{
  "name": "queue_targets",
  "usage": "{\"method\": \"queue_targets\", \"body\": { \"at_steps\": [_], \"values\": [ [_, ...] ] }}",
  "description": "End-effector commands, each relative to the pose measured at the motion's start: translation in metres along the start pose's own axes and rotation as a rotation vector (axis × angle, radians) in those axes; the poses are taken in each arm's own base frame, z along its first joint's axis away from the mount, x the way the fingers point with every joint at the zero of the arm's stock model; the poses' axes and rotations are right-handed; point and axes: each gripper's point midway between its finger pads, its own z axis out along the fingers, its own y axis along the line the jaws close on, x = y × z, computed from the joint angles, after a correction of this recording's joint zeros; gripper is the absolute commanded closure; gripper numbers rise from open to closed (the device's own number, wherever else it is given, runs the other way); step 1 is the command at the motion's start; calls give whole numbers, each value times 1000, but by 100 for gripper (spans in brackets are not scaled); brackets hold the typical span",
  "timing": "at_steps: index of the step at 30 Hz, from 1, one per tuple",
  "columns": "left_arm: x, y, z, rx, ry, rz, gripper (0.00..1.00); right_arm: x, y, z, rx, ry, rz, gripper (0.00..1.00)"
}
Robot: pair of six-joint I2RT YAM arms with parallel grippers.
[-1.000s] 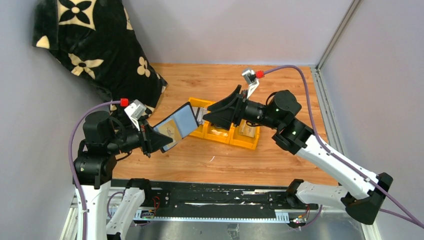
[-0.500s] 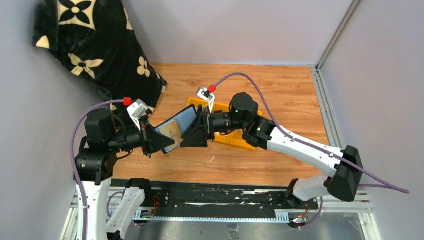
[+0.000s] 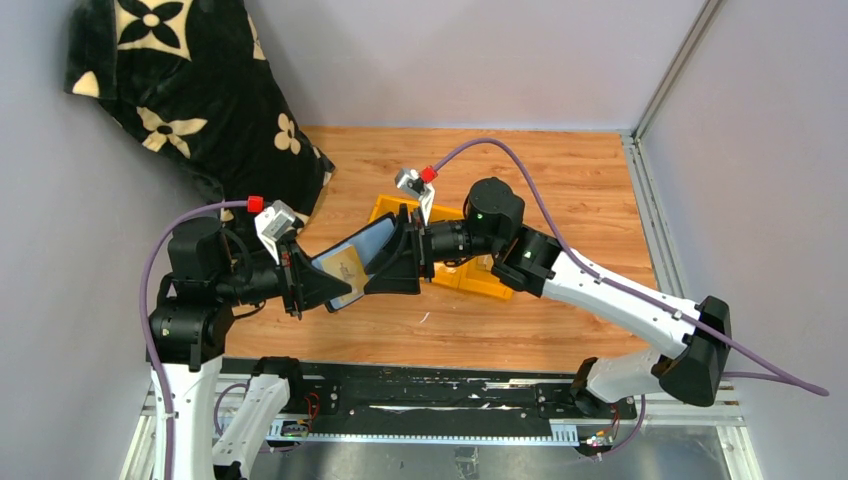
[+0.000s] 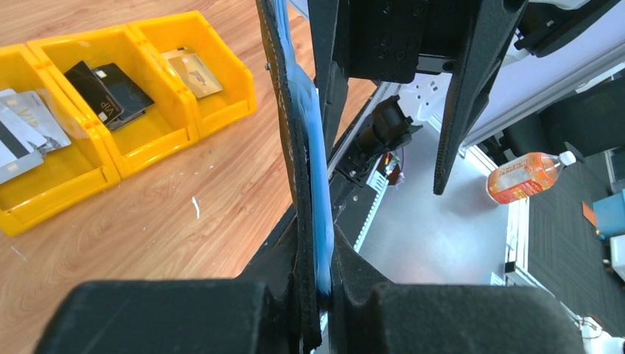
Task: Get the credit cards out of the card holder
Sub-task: Remove the credit card from the card holder.
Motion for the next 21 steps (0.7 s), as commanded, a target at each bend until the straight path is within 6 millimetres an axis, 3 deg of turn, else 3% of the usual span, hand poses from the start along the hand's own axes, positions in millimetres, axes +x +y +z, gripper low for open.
{"method": "queue_targets", "body": {
  "at_steps": [1,8,13,18,21],
  "values": [
    [-6,-28,-5,102,-7,27,100,-10,5,-6,30,-9,-67,41],
    [-7,-28,-6,101,-9,25,100,-15,8,0,-8,-23,-57,46],
    [-3,-19,-3,78,-1,6,100,-17,16,13,-70,-46,-44,65],
    [3,-14,-1,82,11,-22,92,-20,11,23,-76,-69,-16,79],
    [4,-22,-2,129,17,-22,85,-18,7,26,-69,-70,0,90]
  ]
}}
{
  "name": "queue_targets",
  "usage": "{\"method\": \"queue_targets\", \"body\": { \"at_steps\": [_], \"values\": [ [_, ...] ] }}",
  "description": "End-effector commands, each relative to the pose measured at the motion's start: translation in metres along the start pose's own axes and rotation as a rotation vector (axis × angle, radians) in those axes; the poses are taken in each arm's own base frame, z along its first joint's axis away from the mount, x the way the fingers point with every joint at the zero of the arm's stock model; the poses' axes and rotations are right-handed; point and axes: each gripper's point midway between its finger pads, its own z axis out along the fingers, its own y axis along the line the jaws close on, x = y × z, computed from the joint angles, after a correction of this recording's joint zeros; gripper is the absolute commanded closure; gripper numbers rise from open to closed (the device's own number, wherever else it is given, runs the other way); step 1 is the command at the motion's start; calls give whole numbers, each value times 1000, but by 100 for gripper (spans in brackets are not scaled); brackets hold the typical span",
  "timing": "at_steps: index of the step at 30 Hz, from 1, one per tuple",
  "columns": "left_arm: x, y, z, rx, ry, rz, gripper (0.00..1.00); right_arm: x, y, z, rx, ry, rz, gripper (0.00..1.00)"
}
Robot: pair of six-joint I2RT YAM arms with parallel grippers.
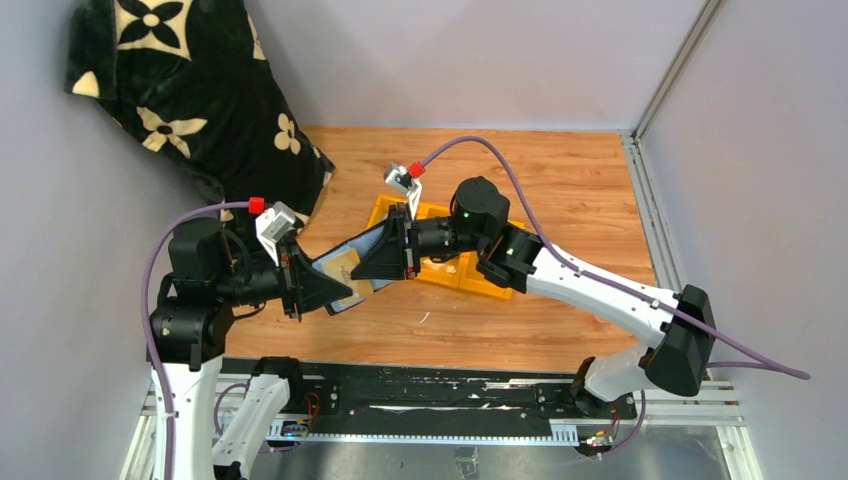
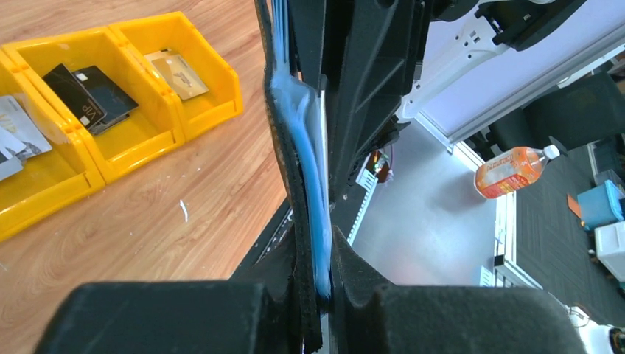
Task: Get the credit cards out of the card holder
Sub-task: Remove the credit card from the card holder.
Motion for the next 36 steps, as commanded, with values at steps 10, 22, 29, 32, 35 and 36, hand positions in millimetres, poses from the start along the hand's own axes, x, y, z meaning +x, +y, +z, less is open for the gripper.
{"method": "queue_targets", "body": {
  "at_steps": [10,22,29,32,35,36],
  "values": [
    [10,-49,-8,293,35,-16,61,-11,39,-1,-153,-47,-45,100],
    [5,-63,-13,345,38,-13,90,-7,55,-15,-206,-55,-43,75],
    [1,-64,-14,328,34,-9,90,-12,60,-17,-217,-66,-47,98],
    [0,-66,-15,329,33,-7,90,-16,60,-22,-218,-84,-47,100],
    [0,-67,-15,328,32,-8,86,-18,59,-29,-210,-100,-50,100],
    [0,-67,-15,327,32,-9,85,-18,57,-31,-203,-105,-48,100]
  ]
}}
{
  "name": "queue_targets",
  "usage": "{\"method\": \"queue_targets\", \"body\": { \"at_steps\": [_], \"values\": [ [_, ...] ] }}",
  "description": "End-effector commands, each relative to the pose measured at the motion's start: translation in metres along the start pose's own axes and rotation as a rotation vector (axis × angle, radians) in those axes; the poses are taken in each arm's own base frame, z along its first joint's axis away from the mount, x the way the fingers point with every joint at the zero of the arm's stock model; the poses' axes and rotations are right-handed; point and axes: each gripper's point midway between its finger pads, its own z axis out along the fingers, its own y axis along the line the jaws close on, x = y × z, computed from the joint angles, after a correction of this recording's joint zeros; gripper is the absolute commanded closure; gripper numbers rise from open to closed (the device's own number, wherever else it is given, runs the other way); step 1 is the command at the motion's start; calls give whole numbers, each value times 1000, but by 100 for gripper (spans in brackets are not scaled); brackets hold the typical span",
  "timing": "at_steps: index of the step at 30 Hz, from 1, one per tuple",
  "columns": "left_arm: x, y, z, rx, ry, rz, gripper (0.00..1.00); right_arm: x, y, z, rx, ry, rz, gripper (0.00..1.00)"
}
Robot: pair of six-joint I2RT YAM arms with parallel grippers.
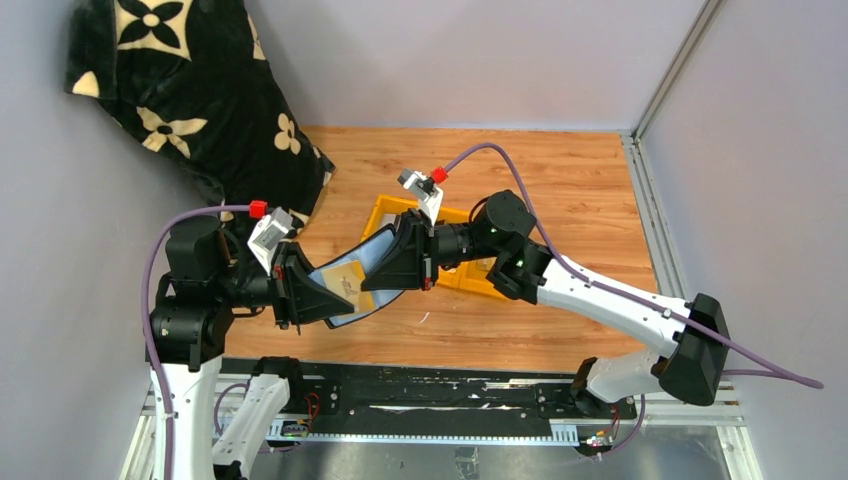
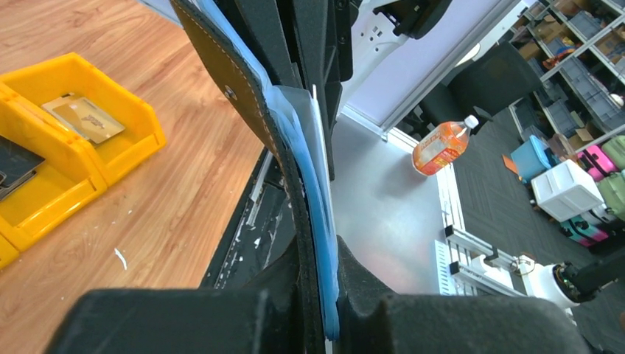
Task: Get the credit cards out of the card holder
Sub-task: Remove the credit card from the card holder.
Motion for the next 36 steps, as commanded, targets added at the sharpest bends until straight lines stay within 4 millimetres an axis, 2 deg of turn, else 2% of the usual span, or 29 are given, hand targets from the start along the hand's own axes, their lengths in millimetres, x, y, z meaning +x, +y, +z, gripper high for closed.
{"method": "queue_targets", "body": {
  "at_steps": [1,7,11,12,14,15,17,19,20,24,26,28,32,36],
  "values": [
    [0,-23,-2,68,8,-57,84,-14,15,-16,-23,-48,-47,100],
    [-2,-19,-2,58,8,-71,81,-13,16,-18,-13,-48,-54,100],
    [-3,-19,-2,51,6,-58,91,-12,12,-18,0,-44,-54,100],
    [-4,-18,-1,45,5,-55,94,-12,13,-17,-7,-43,-52,96],
    [-5,-14,-1,20,2,-52,100,-11,13,-15,-16,-40,-44,79],
    [-6,-12,-1,9,0,-51,100,-11,14,-13,-21,-38,-43,72],
    [-7,-8,-1,-11,-2,-55,100,-11,15,-10,-31,-41,-45,63],
    [-7,-2,-1,-40,-6,-54,100,-13,16,-5,-38,-44,-48,60],
    [-6,-1,-1,-49,-7,-53,100,-13,15,-2,-40,-43,-47,61],
    [-5,0,-1,-58,-8,-47,100,-14,10,3,-32,-26,-31,81],
    [-6,-1,-1,-57,-9,-40,100,-14,6,1,-11,-24,-29,93],
    [-5,-1,-1,-57,-9,-34,100,-15,3,-5,18,-32,-32,100],
    [-5,3,-1,-70,-9,-31,100,-17,4,-28,66,-62,-60,100],
    [-6,9,-1,-92,-10,-24,100,-11,-2,-50,143,-55,-73,100]
  ]
}}
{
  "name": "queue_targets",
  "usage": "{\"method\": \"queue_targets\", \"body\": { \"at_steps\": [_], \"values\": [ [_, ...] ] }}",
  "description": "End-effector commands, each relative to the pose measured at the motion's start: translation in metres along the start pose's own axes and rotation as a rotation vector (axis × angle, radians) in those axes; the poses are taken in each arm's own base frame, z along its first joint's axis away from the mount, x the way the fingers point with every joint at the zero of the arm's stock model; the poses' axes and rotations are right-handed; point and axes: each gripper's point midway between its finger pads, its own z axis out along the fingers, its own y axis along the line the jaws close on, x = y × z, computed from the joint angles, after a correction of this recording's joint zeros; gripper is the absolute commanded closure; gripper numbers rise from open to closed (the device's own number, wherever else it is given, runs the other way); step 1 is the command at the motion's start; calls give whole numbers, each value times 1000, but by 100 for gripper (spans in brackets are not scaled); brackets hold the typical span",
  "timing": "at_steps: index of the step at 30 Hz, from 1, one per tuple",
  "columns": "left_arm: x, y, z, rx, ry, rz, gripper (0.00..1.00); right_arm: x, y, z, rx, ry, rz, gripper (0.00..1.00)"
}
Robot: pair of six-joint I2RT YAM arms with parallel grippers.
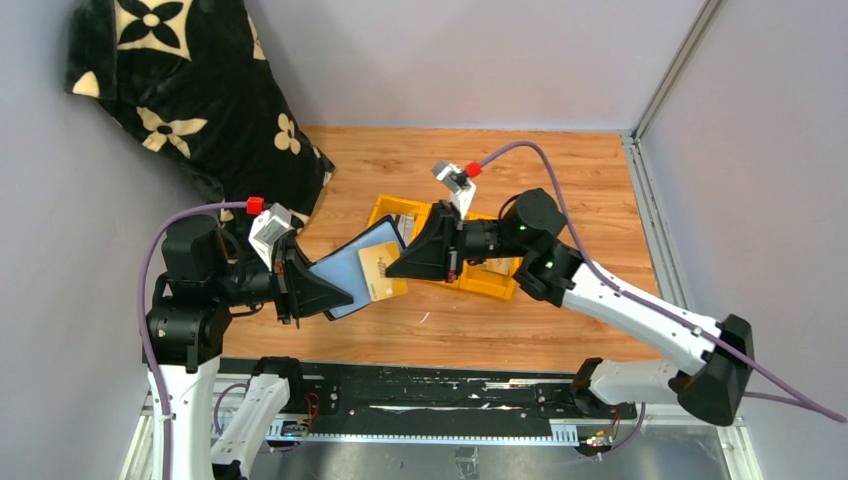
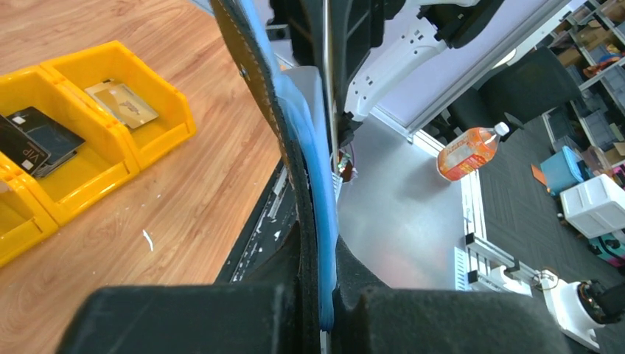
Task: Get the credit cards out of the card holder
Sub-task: Remove the credit card from the card holder, then place the credit card in the storage box.
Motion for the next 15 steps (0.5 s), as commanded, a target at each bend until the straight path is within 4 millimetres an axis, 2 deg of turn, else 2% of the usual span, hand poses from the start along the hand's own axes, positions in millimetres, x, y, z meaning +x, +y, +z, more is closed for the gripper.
{"method": "queue_targets", "body": {
  "at_steps": [1,3,5,9,10,15],
  "values": [
    [-1,-2,0,1,4,-23,100,-1,-2,-27,68,-11,-50,100],
    [0,1,0,-9,4,-20,100,-4,-9,-41,123,-21,-51,100],
    [0,5,0,-25,2,-10,100,-6,-25,-61,220,-31,-42,100],
    [4,17,0,-82,0,24,100,-2,-77,-113,499,-38,54,100],
    [6,23,-1,-110,0,32,100,1,-93,-131,577,-47,98,100],
    [14,40,-2,-171,16,51,100,42,-159,-214,950,-31,272,100]
  ]
}}
